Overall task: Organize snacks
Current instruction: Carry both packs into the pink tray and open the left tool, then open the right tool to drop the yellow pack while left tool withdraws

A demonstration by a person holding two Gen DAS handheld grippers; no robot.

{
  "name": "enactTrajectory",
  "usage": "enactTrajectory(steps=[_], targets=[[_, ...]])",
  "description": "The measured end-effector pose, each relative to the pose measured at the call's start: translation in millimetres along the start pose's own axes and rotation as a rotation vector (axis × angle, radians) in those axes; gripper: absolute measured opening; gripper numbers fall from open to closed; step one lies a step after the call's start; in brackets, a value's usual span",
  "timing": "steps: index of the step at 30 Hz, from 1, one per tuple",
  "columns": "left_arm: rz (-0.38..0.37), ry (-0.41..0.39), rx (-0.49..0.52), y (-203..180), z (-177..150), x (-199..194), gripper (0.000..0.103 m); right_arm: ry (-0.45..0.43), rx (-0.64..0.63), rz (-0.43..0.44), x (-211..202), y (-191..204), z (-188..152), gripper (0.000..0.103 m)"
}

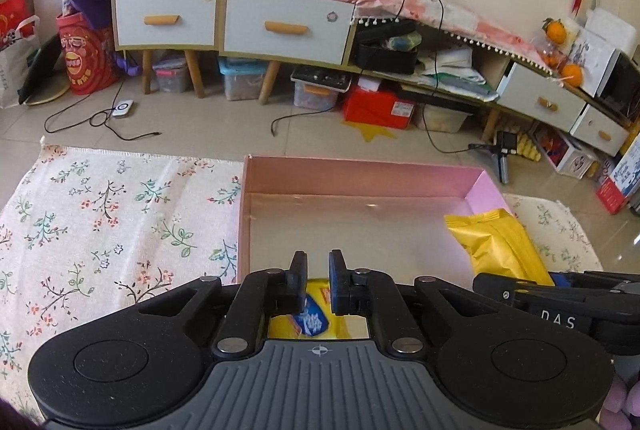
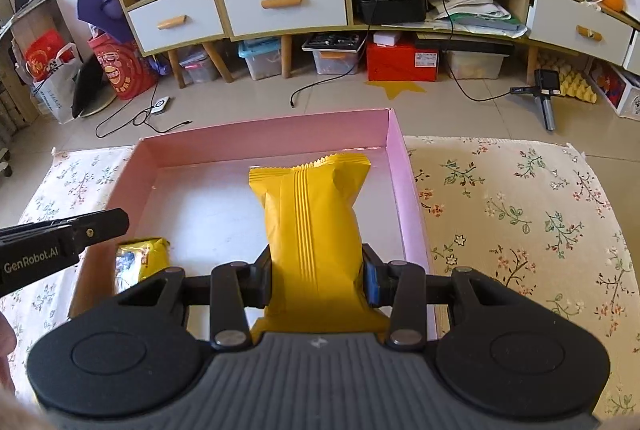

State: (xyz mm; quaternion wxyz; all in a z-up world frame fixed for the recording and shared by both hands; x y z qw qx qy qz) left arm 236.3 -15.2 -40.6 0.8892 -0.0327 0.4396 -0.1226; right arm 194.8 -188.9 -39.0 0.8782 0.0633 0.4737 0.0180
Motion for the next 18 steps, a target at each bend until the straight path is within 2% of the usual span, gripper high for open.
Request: enactTrajectory(steps=[2, 5, 7, 10, 18], targets=[[0.009, 0.011, 0.012, 0, 1, 2, 0.013, 0.001, 0.008, 0.000, 1, -2, 1, 0.043], [0.016, 0.021, 0.043, -4, 0, 1, 0.020, -0.019, 0.030, 0.015, -4, -4, 1, 0.060], [0.023, 0.026, 0.067, -7, -1, -1, 0.037, -0.028, 0.036, 0.019, -9, -4, 2, 0.064], [0.030, 0.017, 0.083, -10, -4, -9, 0.056, -0.034, 0.035, 0.014, -14, -5, 4, 0.072], [0.025, 0.020, 0.103, -13, -13, -33, 0.076, -0.043, 0.061, 0.007, -38, -12, -5, 0.087]])
Point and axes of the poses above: each gripper's, at about its wrist camera, not at the fingertips, and x roughly the way its jaws point, y to its left, z to its top, the point moved 3 cm from there along x, roughly the way its jaws point, and after that the axes turned 6 degrees about y, right-handed, at the moved point
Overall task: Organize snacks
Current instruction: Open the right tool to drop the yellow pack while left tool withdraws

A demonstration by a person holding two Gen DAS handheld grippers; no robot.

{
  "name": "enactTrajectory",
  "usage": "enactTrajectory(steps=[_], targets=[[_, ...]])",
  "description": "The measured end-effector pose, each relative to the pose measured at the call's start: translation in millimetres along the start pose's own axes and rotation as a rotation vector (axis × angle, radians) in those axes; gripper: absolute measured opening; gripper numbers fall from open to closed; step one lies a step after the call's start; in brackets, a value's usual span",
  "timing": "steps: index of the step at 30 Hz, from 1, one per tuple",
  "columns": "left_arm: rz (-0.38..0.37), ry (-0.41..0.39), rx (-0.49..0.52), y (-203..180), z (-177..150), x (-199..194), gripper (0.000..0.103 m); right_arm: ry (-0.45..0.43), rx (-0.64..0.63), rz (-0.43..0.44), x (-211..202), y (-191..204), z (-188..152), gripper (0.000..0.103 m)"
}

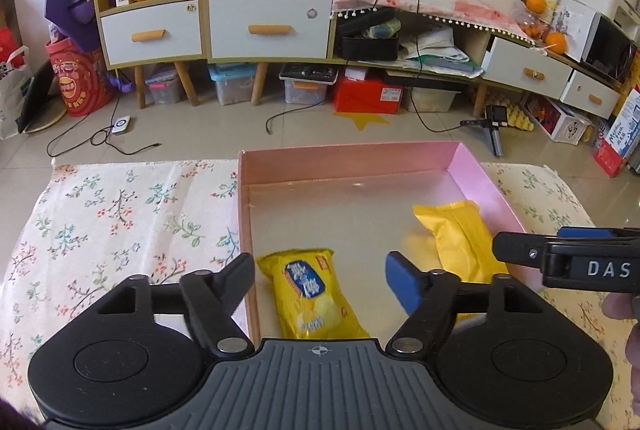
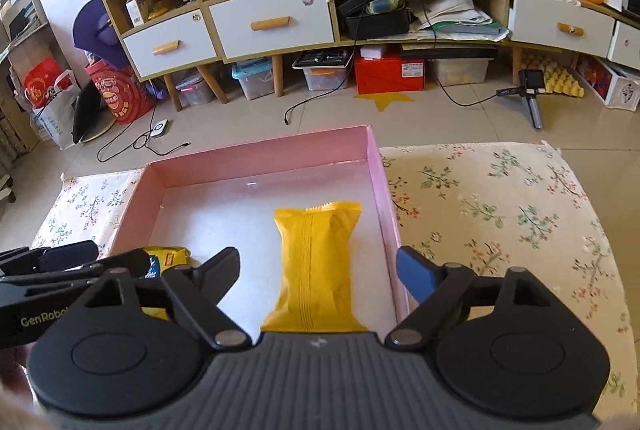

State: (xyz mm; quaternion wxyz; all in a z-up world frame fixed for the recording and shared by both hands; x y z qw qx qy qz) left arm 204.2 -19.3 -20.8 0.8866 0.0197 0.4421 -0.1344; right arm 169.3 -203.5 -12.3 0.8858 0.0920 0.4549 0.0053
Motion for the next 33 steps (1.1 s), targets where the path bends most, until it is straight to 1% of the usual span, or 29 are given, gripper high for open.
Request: enactTrajectory(steps=[4, 6, 9, 14, 16, 24, 33], targets=[[-0.008, 0.008, 0.001, 1, -8, -14, 0.086, 0.000, 0.002, 0.000, -13, -2, -8, 0.091], [0.000, 0.005, 0.012, 2, -14, -22, 0.088, -0.001, 0.003, 0.002, -20, -3, -13, 0.094], [0.003, 0.003, 0.013, 4, -24, -34, 0.092, 0.000, 0.005, 0.002, -30, -6, -22, 0.097], [-0.013, 0.007, 0.005, 7, -40, -54, 0.095, 0.010, 0.002, 0.000, -43, -7, -38, 0.099], [-0.018, 0.007, 0.003, 10, -47, -61, 0.098, 0.012, -0.002, -0.001, -49, -6, -44, 0.100], [-0.021, 0.037, 0.009, 12, -77, -78, 0.099, 0.019, -0.025, 0.013, -68, 3, -66, 0.102], [-0.028, 0.041, 0.028, 18, -107, -86, 0.099, 0.003, -0.060, 0.018, -76, 13, -94, 0.103]])
Point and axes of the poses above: each gripper's, at about its wrist camera, not at the fingertips, and x roughly the way its jaws point, y to its left, z to its top, the point moved 3 cm from there along x, roughly the way its jaws point, and after that the axes turned 6 degrees about y, right-handed, at the moved point
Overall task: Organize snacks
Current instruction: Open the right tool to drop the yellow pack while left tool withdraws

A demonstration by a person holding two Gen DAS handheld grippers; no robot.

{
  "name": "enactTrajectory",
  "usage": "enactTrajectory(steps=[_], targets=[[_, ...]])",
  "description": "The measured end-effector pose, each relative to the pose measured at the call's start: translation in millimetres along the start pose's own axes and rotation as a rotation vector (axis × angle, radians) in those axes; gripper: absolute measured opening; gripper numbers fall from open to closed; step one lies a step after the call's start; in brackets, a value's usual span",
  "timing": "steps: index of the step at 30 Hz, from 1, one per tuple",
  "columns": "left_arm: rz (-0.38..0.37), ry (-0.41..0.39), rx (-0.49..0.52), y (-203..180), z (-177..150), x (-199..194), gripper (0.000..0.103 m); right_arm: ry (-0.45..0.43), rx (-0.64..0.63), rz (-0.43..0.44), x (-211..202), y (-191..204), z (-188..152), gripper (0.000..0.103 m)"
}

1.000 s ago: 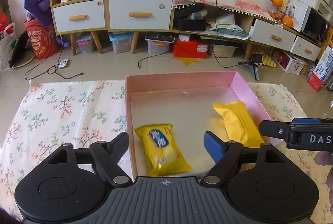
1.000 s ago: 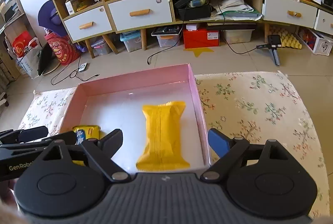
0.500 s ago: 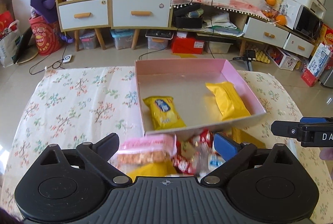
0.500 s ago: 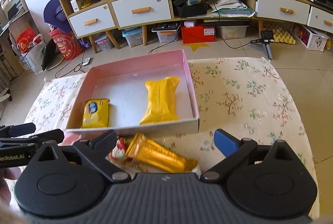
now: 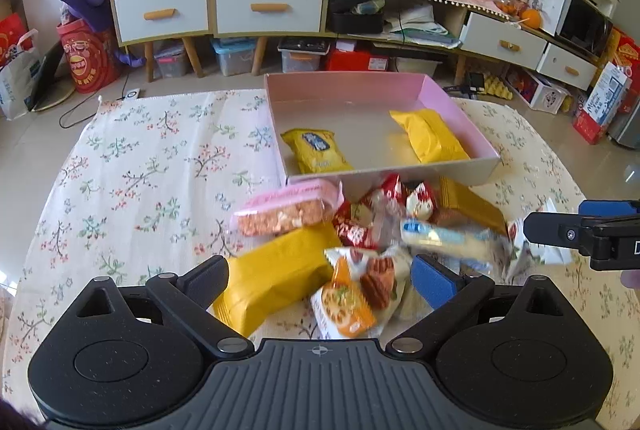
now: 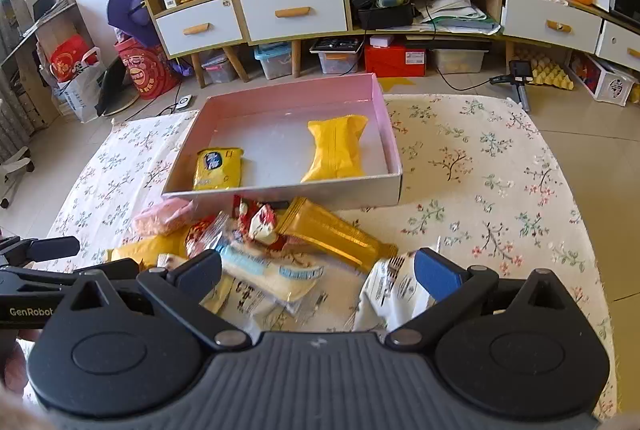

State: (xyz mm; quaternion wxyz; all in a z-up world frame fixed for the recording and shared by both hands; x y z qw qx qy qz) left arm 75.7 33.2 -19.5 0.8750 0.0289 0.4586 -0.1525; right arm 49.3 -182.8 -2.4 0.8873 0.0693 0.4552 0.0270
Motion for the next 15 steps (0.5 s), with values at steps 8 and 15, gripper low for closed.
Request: enactTrajectory(steps=[8, 15], targets=[[-0.018, -0.033, 0.031, 7, -34, 6, 0.099, -0.019, -0.015, 0.009, 5, -4, -31, 0.103], [-0.030, -0.103, 0.098, 11, -67, 13, 0.099, -0.014, -0.047, -0.029, 8, -19, -65, 0.103]])
Point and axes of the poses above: each gripper's, at about its wrist camera, not at the fingertips, and x roughly the way its jaws point, y to its left, z to its top, the point moved 3 cm from there along x, roughly the way its jaws point, and after that the axes turned 6 degrees about y, right-handed, at the moved point
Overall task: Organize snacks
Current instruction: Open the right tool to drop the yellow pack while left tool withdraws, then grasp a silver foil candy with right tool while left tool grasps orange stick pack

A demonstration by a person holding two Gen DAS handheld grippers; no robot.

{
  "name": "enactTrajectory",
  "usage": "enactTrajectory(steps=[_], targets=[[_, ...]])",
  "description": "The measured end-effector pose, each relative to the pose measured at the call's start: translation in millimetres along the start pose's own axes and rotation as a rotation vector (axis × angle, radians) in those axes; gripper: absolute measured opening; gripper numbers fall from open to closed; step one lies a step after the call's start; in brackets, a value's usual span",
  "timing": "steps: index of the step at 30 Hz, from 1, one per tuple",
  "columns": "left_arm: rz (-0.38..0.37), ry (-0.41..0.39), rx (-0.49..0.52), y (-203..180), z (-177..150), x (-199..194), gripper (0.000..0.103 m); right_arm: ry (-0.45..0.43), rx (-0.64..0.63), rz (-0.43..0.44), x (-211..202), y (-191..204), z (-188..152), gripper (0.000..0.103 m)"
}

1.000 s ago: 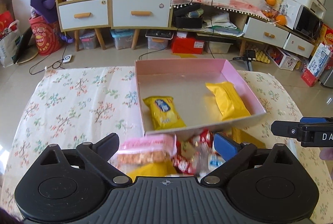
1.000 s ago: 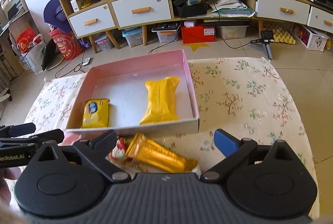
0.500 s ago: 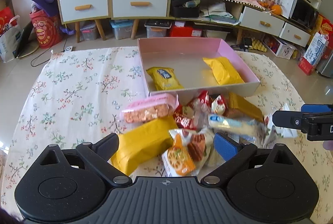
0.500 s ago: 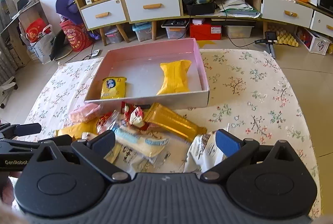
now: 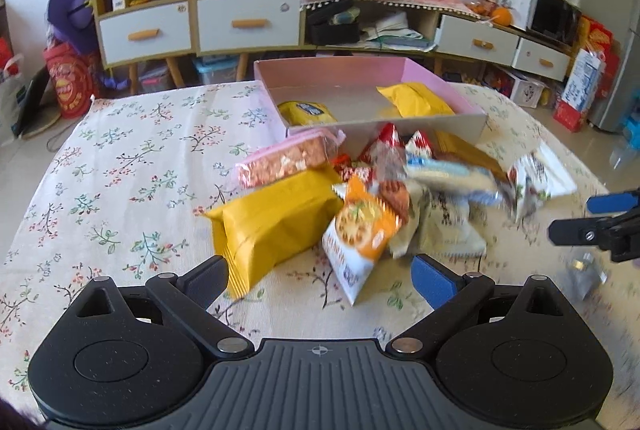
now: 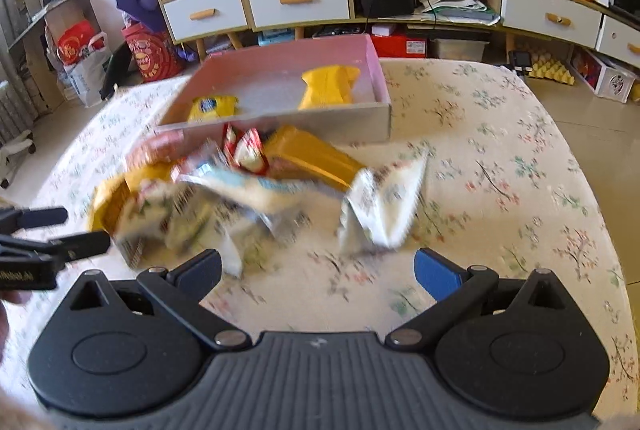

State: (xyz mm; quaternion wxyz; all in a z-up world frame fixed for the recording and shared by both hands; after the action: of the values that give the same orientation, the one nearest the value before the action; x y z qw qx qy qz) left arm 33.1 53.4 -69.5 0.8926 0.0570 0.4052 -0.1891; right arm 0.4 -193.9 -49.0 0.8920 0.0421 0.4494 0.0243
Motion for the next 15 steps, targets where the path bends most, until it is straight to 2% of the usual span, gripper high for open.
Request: enactTrajectory(steps=[8, 12, 15], targets=[[-0.002, -0.027, 0.049, -11, -25, 13, 0.099, -0.044, -0.068, -0.032, -7, -8, -34, 0.103], [-0.007, -0.016, 0.026, -14, -32, 21, 0.099, -0.041, -0.081, -0.048, -3, -16, -50, 0.103], [0.015, -0.036, 0.053, -18, -35, 24, 0.099, -0.022, -0.078, -0.050, 3, -21, -62, 0.103]])
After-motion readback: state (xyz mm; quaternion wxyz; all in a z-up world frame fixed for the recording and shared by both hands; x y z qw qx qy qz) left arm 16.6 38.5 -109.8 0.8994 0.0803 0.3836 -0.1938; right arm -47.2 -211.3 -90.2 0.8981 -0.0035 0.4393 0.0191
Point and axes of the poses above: each gripper's, at about its wrist camera, not at the fingertips, and x roughly the way its jaws point, y to its left, z to its top, the point moved 3 cm from there along x, roughly the way its jaws point, and after that the axes turned 6 degrees about y, right-handed, at the moved point
